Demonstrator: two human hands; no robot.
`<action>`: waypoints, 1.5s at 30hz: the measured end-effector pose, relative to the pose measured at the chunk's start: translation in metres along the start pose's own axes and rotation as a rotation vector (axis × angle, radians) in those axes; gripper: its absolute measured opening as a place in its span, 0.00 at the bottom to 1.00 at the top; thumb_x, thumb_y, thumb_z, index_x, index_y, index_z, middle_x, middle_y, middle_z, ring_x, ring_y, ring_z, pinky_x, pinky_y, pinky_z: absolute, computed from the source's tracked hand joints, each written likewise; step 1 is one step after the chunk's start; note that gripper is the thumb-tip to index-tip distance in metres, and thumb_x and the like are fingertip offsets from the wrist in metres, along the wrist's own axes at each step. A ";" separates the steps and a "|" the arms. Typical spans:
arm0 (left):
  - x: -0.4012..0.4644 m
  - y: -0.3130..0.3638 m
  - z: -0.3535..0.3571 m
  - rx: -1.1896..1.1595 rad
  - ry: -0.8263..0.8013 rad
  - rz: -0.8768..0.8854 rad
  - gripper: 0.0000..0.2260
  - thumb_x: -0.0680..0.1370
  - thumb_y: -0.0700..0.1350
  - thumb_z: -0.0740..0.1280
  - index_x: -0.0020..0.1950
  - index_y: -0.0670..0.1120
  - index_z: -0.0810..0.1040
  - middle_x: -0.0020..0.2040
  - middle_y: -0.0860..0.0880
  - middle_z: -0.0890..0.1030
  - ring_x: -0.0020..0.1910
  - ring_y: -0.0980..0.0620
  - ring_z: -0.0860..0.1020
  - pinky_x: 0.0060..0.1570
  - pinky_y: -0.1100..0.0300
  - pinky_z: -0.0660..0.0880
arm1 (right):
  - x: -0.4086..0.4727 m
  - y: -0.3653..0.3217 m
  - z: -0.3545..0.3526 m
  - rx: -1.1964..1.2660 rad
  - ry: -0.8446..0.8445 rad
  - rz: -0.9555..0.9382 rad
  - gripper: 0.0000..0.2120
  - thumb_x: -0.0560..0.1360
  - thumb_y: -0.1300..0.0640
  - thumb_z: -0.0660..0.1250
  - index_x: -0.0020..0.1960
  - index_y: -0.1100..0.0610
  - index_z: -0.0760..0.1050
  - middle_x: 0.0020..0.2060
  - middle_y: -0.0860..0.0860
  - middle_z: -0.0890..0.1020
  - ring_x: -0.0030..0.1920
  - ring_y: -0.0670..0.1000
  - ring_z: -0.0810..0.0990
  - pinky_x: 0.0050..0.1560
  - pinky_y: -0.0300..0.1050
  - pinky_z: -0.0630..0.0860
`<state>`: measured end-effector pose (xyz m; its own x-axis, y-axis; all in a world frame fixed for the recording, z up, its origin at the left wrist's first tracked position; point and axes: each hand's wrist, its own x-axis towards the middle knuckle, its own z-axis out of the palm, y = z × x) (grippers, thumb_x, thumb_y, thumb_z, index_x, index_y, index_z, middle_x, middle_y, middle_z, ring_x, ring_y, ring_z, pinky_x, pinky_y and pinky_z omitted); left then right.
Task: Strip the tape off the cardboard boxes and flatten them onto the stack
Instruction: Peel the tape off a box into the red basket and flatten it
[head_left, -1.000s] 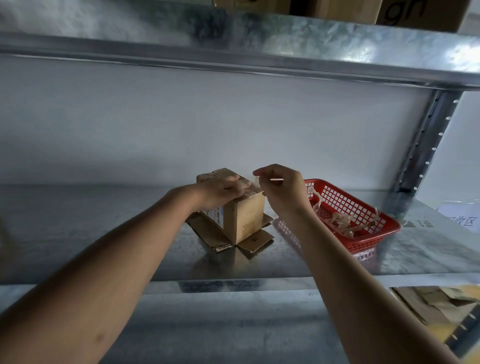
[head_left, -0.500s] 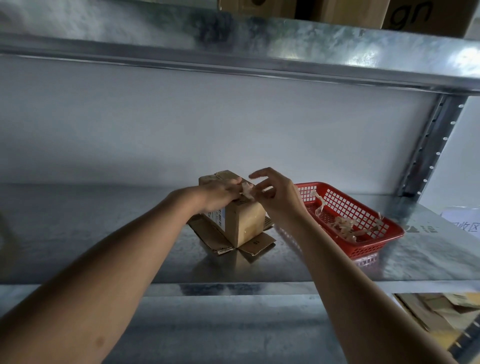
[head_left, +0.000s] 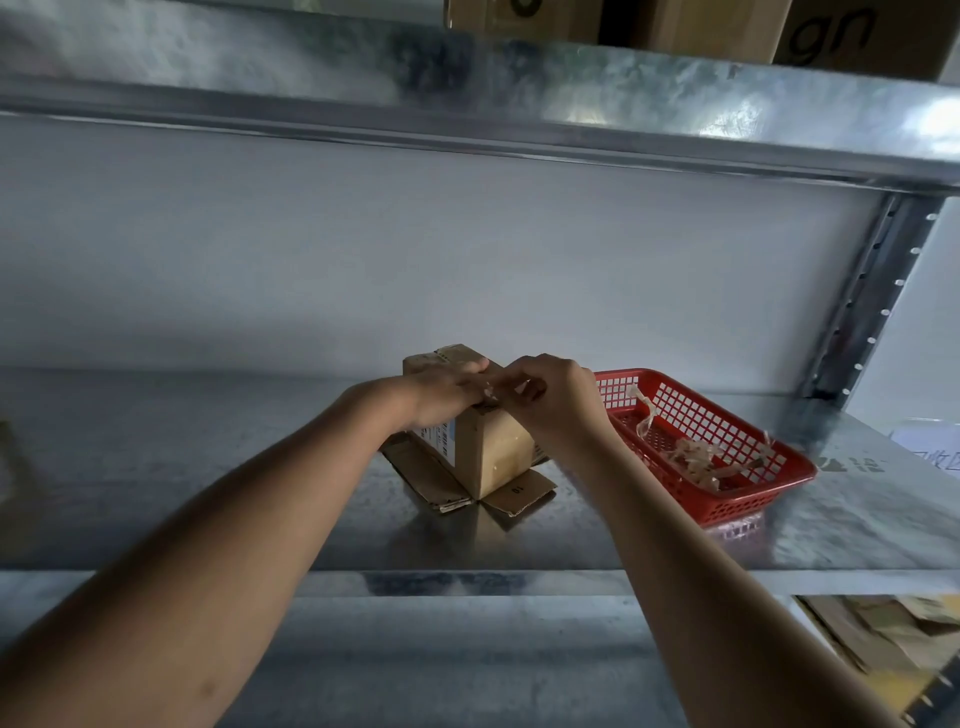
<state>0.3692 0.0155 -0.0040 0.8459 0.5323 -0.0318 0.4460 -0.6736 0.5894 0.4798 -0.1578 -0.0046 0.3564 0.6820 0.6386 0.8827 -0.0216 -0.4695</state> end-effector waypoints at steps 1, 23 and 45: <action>-0.001 0.001 0.000 -0.012 0.005 0.001 0.45 0.63 0.78 0.55 0.80 0.67 0.60 0.84 0.53 0.55 0.84 0.48 0.50 0.81 0.44 0.50 | -0.001 0.001 0.000 0.020 -0.015 0.004 0.06 0.74 0.55 0.78 0.50 0.48 0.87 0.41 0.42 0.83 0.39 0.39 0.81 0.38 0.29 0.71; -0.024 0.021 -0.002 -0.048 -0.041 0.052 0.24 0.83 0.64 0.57 0.80 0.65 0.64 0.84 0.58 0.54 0.84 0.50 0.46 0.80 0.45 0.46 | -0.003 0.003 -0.019 0.045 0.091 0.058 0.05 0.77 0.57 0.75 0.52 0.56 0.84 0.41 0.45 0.85 0.33 0.41 0.84 0.36 0.31 0.76; -0.015 0.065 0.025 0.086 -0.009 0.120 0.30 0.79 0.61 0.70 0.79 0.66 0.65 0.83 0.60 0.55 0.83 0.52 0.53 0.77 0.52 0.55 | -0.019 0.097 -0.092 -0.338 -0.028 0.505 0.14 0.74 0.45 0.77 0.44 0.56 0.83 0.39 0.50 0.82 0.34 0.45 0.76 0.30 0.39 0.67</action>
<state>0.3921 -0.0489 0.0147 0.8972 0.4408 0.0272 0.3644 -0.7737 0.5183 0.5871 -0.2403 -0.0061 0.7522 0.5460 0.3690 0.6568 -0.5754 -0.4874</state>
